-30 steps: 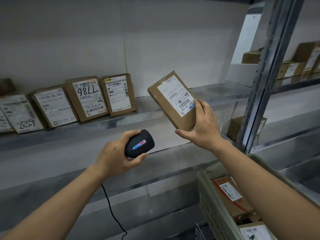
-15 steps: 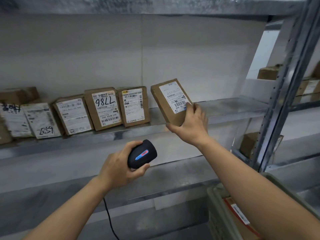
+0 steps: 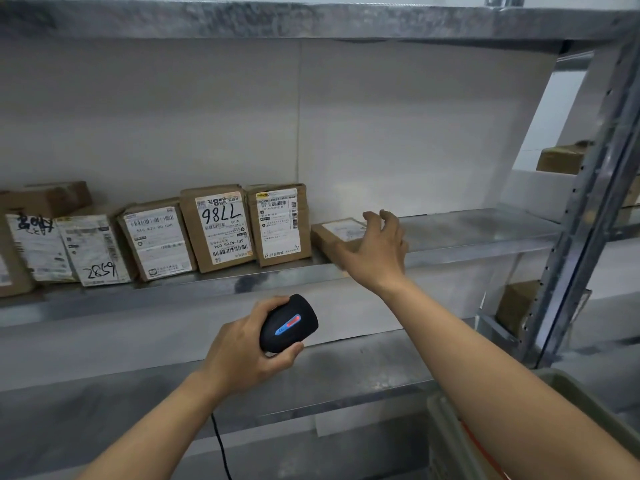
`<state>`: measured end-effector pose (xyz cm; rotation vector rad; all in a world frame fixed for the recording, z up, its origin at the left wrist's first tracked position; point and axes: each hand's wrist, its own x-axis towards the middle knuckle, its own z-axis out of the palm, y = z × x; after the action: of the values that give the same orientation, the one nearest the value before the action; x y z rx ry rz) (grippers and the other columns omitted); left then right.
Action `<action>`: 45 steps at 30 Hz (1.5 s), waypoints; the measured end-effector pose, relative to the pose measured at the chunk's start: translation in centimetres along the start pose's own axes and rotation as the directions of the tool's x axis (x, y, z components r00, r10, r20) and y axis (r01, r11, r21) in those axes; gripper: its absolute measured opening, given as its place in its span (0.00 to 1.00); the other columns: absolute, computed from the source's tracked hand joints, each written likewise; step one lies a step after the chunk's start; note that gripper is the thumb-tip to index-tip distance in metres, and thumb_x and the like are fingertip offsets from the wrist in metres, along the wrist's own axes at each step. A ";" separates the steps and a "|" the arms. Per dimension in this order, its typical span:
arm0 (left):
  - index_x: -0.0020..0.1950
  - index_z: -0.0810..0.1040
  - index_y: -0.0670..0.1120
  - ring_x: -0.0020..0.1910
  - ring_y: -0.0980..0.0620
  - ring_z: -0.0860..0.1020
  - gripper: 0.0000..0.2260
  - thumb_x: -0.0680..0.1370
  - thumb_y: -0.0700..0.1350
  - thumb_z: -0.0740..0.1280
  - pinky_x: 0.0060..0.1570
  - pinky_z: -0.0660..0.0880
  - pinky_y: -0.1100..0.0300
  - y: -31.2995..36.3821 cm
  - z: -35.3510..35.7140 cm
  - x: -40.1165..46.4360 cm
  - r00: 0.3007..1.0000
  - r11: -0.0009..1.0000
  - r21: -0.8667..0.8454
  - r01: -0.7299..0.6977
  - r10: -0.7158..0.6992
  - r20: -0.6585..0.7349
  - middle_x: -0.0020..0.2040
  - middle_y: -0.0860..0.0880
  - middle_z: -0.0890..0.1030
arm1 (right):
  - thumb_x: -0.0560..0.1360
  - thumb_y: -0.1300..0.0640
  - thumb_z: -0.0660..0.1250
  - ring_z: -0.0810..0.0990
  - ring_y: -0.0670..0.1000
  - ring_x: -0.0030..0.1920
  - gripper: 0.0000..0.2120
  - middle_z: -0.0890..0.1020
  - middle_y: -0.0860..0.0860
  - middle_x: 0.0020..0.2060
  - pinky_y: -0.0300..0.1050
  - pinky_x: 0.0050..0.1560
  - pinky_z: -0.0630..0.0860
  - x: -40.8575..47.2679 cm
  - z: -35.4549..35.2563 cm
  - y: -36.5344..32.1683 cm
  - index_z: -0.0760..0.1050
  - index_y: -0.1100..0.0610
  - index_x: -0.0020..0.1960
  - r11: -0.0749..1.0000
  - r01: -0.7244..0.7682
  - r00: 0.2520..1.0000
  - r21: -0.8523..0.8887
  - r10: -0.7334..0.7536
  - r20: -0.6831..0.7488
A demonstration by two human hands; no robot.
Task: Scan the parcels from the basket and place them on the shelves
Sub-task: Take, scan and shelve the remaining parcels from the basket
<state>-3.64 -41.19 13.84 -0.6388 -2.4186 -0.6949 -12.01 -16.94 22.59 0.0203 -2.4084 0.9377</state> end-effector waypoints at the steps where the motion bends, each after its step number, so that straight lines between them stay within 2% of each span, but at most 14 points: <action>1: 0.71 0.66 0.60 0.44 0.56 0.83 0.33 0.70 0.69 0.69 0.41 0.74 0.73 -0.2 0.0 0.0 1.000 1.000 -0.003 0.004 -0.004 0.001 0.56 0.63 0.78 | 0.72 0.30 0.64 0.53 0.59 0.78 0.41 0.57 0.56 0.77 0.57 0.76 0.54 0.0 0.3 -0.1 0.62 0.55 0.76 0.999 0.007 1.000 0.031 -0.007 0.008; 4: 0.71 0.66 0.60 0.45 0.56 0.83 0.33 0.70 0.68 0.70 0.41 0.74 0.73 -0.6 0.0 0.0 1.000 1.000 -0.005 0.014 -0.014 0.000 0.57 0.64 0.77 | 0.70 0.28 0.60 0.55 0.56 0.78 0.42 0.58 0.54 0.78 0.59 0.75 0.60 0.1 1.3 -0.5 0.63 0.53 0.76 0.997 -0.011 0.999 0.078 0.008 0.040; 6: 0.70 0.65 0.61 0.44 0.57 0.83 0.33 0.69 0.68 0.70 0.41 0.74 0.73 -0.8 -0.1 0.0 1.000 1.000 -0.006 0.021 -0.021 -0.005 0.56 0.64 0.77 | 0.73 0.28 0.62 0.56 0.54 0.77 0.39 0.59 0.51 0.77 0.59 0.73 0.63 0.2 1.9 -0.7 0.63 0.50 0.76 0.998 -0.006 1.000 0.058 0.004 0.023; 9: 0.71 0.66 0.60 0.44 0.56 0.83 0.33 0.70 0.68 0.70 0.41 0.78 0.67 -1.2 -0.2 -0.3 1.000 1.000 -0.005 0.029 -0.029 -0.011 0.54 0.63 0.78 | 0.77 0.33 0.64 0.57 0.51 0.77 0.34 0.60 0.49 0.77 0.53 0.70 0.60 0.2 2.3 -0.8 0.64 0.50 0.76 0.997 0.044 0.999 0.066 -0.045 0.012; 13: 0.70 0.65 0.61 0.43 0.56 0.83 0.33 0.69 0.68 0.70 0.41 0.77 0.68 -1.5 -0.2 -0.5 0.999 0.999 -0.019 0.043 -0.043 -0.018 0.54 0.61 0.79 | 0.78 0.37 0.64 0.57 0.49 0.77 0.31 0.63 0.49 0.76 0.45 0.67 0.57 -0.3 1.7 -0.6 0.65 0.50 0.76 0.984 0.081 0.997 0.156 -0.083 0.007; 17: 0.71 0.65 0.62 0.44 0.55 0.83 0.32 0.70 0.68 0.71 0.42 0.82 0.60 -1.3 0.1 -0.2 0.999 0.997 -0.068 0.042 -0.043 -0.004 0.55 0.58 0.81 | 0.72 0.36 0.61 0.61 0.51 0.75 0.34 0.67 0.51 0.72 0.54 0.72 0.64 -1.0 0.7 -0.2 0.67 0.50 0.75 0.974 0.070 0.997 0.217 -0.077 0.027; 19: 0.70 0.65 0.63 0.45 0.54 0.83 0.32 0.69 0.68 0.71 0.44 0.82 0.57 -1.0 0.3 0.2 0.999 0.994 -0.096 0.043 -0.044 -0.004 0.55 0.57 0.82 | 0.75 0.42 0.66 0.61 0.52 0.74 0.31 0.67 0.52 0.71 0.54 0.73 0.64 -1.2 0.1 0.4 0.67 0.51 0.75 0.962 0.074 0.997 0.262 -0.079 0.009; 22: 0.69 0.66 0.64 0.45 0.54 0.83 0.32 0.68 0.67 0.71 0.44 0.82 0.55 -0.3 0.7 0.6 0.999 0.992 -0.126 0.032 -0.033 -0.001 0.55 0.57 0.82 | 0.77 0.49 0.69 0.62 0.52 0.73 0.27 0.68 0.52 0.69 0.49 0.73 0.65 -1.7 -0.9 1.5 0.68 0.53 0.74 0.954 0.081 0.997 0.289 -0.076 -0.031; 27: 0.69 0.67 0.62 0.46 0.54 0.83 0.32 0.69 0.67 0.72 0.45 0.82 0.55 1.2 1.9 1.3 1.000 0.986 -0.165 -0.013 0.017 0.025 0.56 0.58 0.81 | 0.77 0.51 0.69 0.64 0.52 0.72 0.27 0.70 0.53 0.68 0.48 0.72 0.66 -2.9 -2.6 3.3 0.69 0.55 0.74 0.958 0.085 0.995 0.276 -0.068 -0.070; 33: 0.69 0.68 0.61 0.48 0.56 0.83 0.32 0.69 0.67 0.73 0.47 0.82 0.53 3.4 4.2 2.7 0.996 0.966 -0.254 -0.043 0.062 0.068 0.56 0.61 0.81 | 0.77 0.50 0.71 0.66 0.51 0.70 0.27 0.71 0.52 0.67 0.40 0.70 0.62 -4.8 -5.2 6.0 0.70 0.55 0.73 0.970 0.051 0.992 0.236 -0.022 -0.126; 36: 0.69 0.70 0.59 0.49 0.58 0.83 0.32 0.69 0.66 0.73 0.47 0.82 0.54 4.6 5.7 3.4 0.992 0.948 -0.312 -0.058 0.088 0.086 0.56 0.67 0.79 | 0.77 0.50 0.71 0.67 0.50 0.70 0.27 0.71 0.51 0.67 0.44 0.71 0.65 -6.1 -6.7 7.7 0.70 0.55 0.73 0.971 0.000 0.989 0.237 0.034 -0.142; 38: 0.69 0.70 0.59 0.49 0.59 0.82 0.31 0.69 0.65 0.73 0.47 0.82 0.54 5.6 6.8 3.7 0.989 0.934 -0.348 -0.078 0.118 0.094 0.57 0.67 0.78 | 0.77 0.51 0.71 0.68 0.50 0.70 0.26 0.71 0.50 0.67 0.46 0.71 0.66 -7.3 -7.7 8.9 0.69 0.54 0.73 0.971 -0.029 0.986 0.238 0.067 -0.153; 42: 0.67 0.68 0.66 0.50 0.63 0.81 0.29 0.69 0.65 0.73 0.46 0.79 0.64 7.9 9.1 4.2 0.978 0.901 -0.421 -0.107 0.170 0.117 0.55 0.69 0.78 | 0.77 0.53 0.71 0.69 0.50 0.68 0.26 0.71 0.51 0.67 0.47 0.71 0.67 -10.0 -9.8 11.5 0.69 0.55 0.73 0.973 -0.104 0.974 0.206 0.141 -0.178; 45: 0.67 0.68 0.66 0.50 0.63 0.81 0.29 0.68 0.65 0.72 0.47 0.78 0.65 9.8 11.4 4.5 0.965 0.876 -0.468 -0.113 0.208 0.157 0.55 0.71 0.78 | 0.77 0.52 0.72 0.70 0.51 0.69 0.26 0.70 0.51 0.67 0.50 0.72 0.69 -12.5 -11.4 13.6 0.70 0.54 0.73 0.968 -0.170 0.958 0.184 0.206 -0.200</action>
<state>-5.56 -25.82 11.62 -1.1378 -2.3527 -1.1939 1.40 -1.73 14.81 -0.2435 -2.1528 1.1613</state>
